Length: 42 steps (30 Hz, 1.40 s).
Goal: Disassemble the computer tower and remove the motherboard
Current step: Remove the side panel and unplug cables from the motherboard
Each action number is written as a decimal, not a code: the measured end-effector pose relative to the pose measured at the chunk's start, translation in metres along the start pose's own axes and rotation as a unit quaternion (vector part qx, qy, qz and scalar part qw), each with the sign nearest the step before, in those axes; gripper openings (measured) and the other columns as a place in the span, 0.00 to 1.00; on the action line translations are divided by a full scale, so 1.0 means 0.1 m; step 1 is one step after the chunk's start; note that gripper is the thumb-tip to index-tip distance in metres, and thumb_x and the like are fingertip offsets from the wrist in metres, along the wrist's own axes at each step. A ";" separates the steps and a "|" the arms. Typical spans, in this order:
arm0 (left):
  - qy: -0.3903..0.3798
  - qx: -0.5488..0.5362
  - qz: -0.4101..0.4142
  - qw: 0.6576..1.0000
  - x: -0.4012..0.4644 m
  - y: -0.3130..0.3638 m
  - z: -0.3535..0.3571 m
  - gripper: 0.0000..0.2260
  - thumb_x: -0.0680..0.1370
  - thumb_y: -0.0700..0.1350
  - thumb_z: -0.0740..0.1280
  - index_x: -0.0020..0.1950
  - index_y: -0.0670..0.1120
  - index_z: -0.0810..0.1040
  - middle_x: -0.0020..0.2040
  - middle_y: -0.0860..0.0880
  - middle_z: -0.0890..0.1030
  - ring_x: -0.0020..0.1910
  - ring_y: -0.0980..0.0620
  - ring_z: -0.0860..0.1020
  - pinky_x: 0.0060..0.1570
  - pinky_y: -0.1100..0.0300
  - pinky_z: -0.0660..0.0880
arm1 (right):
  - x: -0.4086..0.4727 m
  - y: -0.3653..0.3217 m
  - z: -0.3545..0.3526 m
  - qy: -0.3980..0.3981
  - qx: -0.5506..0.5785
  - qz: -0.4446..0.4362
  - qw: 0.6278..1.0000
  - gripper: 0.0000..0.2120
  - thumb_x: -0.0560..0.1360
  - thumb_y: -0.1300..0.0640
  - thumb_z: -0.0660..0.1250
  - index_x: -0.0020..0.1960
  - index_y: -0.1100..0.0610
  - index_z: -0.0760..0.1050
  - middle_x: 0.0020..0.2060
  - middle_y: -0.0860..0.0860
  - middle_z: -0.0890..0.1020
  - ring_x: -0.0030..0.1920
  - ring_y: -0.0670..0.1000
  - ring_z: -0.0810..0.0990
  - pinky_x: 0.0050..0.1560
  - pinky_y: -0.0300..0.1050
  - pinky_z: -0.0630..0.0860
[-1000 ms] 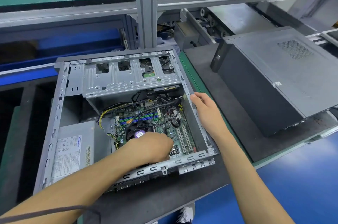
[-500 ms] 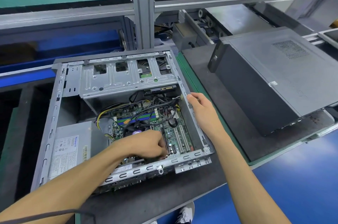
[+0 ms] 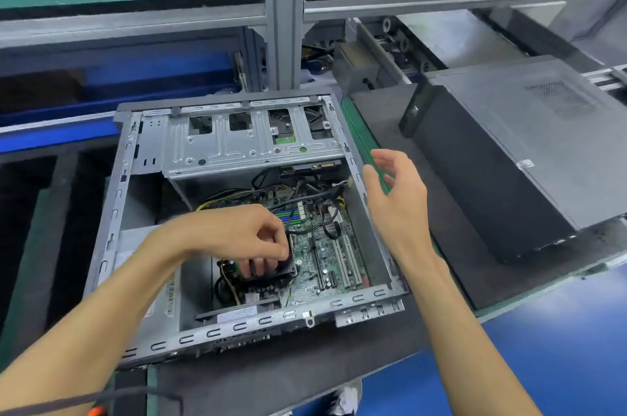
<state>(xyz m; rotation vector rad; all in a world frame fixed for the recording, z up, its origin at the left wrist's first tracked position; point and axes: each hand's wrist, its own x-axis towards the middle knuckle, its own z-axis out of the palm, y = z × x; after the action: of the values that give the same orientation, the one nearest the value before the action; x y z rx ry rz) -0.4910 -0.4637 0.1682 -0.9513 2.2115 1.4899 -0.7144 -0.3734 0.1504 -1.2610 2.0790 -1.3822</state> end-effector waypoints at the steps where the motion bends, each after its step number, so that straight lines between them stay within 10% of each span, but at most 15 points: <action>1: 0.000 0.047 -0.014 0.999 -0.04 -0.03 -0.01 0.04 0.80 0.45 0.66 0.48 0.48 0.81 0.42 0.51 0.86 0.41 0.52 0.84 0.43 0.57 0.82 | 0.01 -0.08 0.02 0.011 0.017 -0.038 0.999 0.10 0.82 0.55 0.64 0.62 0.52 0.78 0.55 0.44 0.82 0.58 0.42 0.79 0.62 0.37 0.74; 7: -0.027 0.372 -0.154 0.915 -0.17 -0.09 0.22 0.13 0.76 0.39 0.60 0.54 0.47 0.81 0.52 0.47 0.82 0.50 0.44 0.80 0.51 0.51 0.79 | 0.01 -0.43 0.48 -0.203 -0.004 -0.137 0.970 0.07 0.82 0.55 0.64 0.53 0.52 0.81 0.40 0.44 0.85 0.42 0.45 0.83 0.43 0.39 0.77; 15: -0.108 0.528 -0.176 0.824 -0.15 -0.14 0.34 0.14 0.80 0.43 0.60 0.65 0.44 0.75 0.66 0.45 0.75 0.65 0.43 0.71 0.66 0.50 0.66 | 0.02 -0.30 0.77 -0.342 -0.169 -0.176 0.907 0.09 0.82 0.53 0.63 0.55 0.50 0.82 0.49 0.46 0.83 0.54 0.50 0.76 0.61 0.53 0.73; 23: -0.104 0.483 -0.176 0.852 -0.18 -0.14 0.32 0.09 0.80 0.43 0.63 0.56 0.41 0.78 0.53 0.43 0.82 0.50 0.41 0.80 0.48 0.50 0.77 | 0.01 -0.20 0.77 -0.361 -0.172 -0.153 0.904 0.09 0.82 0.53 0.62 0.56 0.50 0.82 0.52 0.46 0.80 0.57 0.46 0.74 0.58 0.47 0.73; 34: -0.057 0.574 -0.141 0.804 -0.12 -0.31 0.41 0.09 0.83 0.48 0.59 0.57 0.47 0.77 0.55 0.47 0.83 0.56 0.45 0.78 0.68 0.52 0.61 | -0.03 -0.10 0.80 -0.409 -0.240 -0.205 0.856 0.15 0.82 0.53 0.61 0.68 0.47 0.75 0.58 0.47 0.79 0.64 0.49 0.66 0.63 0.49 0.70; 42: -0.013 0.501 -0.180 0.847 -0.18 -0.34 0.42 0.09 0.80 0.47 0.62 0.55 0.45 0.79 0.52 0.45 0.82 0.56 0.40 0.77 0.53 0.50 0.77 | -0.01 -0.06 0.81 -0.423 -0.239 -0.205 0.850 0.20 0.82 0.61 0.59 0.70 0.47 0.74 0.58 0.47 0.80 0.63 0.50 0.66 0.64 0.50 0.69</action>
<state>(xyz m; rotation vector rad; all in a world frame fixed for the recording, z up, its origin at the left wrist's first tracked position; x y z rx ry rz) -0.4593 -0.4278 0.1378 -0.8483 2.1550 0.0769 -0.6561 -0.4187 0.1175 -2.1082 1.5655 -0.2330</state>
